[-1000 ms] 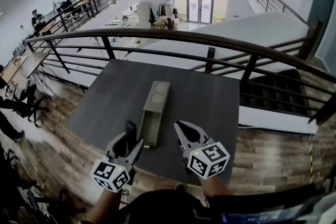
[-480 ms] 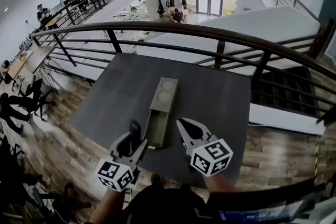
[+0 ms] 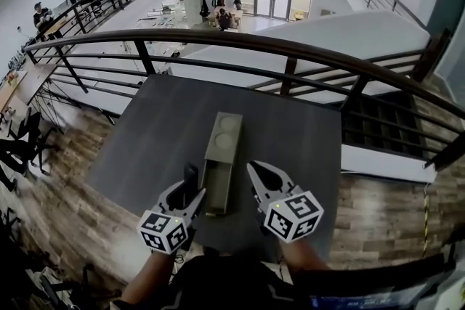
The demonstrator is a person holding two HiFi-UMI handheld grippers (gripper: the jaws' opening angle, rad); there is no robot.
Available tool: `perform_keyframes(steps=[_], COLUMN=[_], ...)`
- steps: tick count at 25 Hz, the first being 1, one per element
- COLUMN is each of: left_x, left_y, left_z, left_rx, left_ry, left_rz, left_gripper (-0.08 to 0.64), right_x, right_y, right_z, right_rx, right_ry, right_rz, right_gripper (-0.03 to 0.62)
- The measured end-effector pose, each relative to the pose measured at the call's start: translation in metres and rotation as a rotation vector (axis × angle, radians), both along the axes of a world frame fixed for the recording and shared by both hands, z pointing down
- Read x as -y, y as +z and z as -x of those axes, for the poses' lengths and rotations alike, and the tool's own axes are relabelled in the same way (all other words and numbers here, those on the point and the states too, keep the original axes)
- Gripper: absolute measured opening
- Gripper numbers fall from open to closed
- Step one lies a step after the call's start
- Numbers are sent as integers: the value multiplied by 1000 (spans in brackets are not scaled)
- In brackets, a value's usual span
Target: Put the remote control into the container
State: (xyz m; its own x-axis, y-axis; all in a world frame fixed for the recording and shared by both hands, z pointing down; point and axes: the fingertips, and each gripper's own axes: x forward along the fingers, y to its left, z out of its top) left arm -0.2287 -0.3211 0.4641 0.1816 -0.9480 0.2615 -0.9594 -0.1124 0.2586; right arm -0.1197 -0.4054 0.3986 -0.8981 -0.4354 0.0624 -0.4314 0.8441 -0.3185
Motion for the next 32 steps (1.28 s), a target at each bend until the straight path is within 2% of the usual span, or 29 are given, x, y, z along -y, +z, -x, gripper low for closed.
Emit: perform_keyframes(steps=[12,16,22,27,32], left_x=[32,49,69,74,85], left_y=[35,66,124,163,193], left_z=[28,27,22,19,23], left_rx=[15,49,-15,-11,18], left_ry=[58,98,137,140,103], left_rz=[47,111,251,342,407], left_gripper=[217,216,216,217,218], right_x=[19,22,22,23,26], right_y=[5,9,16,22,31], right_z=[30,39,38,29,22], right_rx=[-43,-74,-102,-121,-142], right_ry=[66,68,92,123,147], right_rz=[-20,-33,-28,-22,-3], right_gripper=[2,2,2,2,2])
